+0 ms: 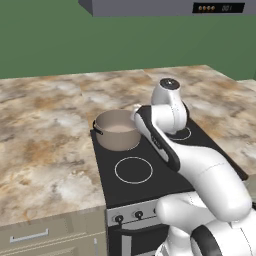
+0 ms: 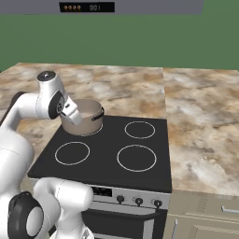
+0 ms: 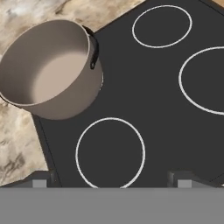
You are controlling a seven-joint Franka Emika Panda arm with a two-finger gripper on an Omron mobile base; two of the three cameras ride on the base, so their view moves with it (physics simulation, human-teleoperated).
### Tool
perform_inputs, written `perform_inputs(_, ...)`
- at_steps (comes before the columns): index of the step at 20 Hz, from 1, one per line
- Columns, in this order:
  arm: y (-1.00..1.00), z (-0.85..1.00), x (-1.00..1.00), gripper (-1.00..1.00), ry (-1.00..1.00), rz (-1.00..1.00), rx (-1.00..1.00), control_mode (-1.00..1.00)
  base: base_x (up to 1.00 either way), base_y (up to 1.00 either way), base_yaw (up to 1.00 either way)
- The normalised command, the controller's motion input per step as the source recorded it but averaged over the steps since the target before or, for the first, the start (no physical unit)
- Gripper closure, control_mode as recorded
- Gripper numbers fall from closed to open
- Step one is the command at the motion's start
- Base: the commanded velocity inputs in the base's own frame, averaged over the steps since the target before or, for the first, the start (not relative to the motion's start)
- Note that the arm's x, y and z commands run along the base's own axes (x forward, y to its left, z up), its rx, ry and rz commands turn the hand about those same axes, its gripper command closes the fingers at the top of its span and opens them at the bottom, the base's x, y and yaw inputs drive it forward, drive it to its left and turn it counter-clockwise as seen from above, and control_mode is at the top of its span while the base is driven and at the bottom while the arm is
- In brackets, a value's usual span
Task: Move the pot and pan from the stove into the sink.
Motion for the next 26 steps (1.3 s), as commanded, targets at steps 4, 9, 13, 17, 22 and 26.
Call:
perform_inputs(4, 0.07, -0.32, 0.31, -1.00, 0.05, -0.07, 0.00, -1.00, 0.00, 0.00, 0.00)
perform_inputs(9, 0.06, -0.29, 0.34, -1.00, 0.04, -0.07, 0.00, -1.00, 0.00, 0.00, 0.00)
perform_inputs(13, 0.06, -0.18, 0.45, -1.00, 0.02, -0.07, 0.00, -1.00, 0.00, 0.00, 0.00)
perform_inputs(17, 0.09, -0.14, 0.49, -1.00, 0.02, -0.07, 0.00, -1.00, 0.00, 0.00, 0.00)
perform_inputs(22, 0.07, -0.17, 0.43, -1.00, 0.04, -0.07, 0.00, -1.00, 0.00, 0.00, 0.00)
perform_inputs(26, 0.03, -0.21, 0.35, -1.00, 0.05, -0.06, 0.00, -1.00, 0.00, 0.00, 0.00)
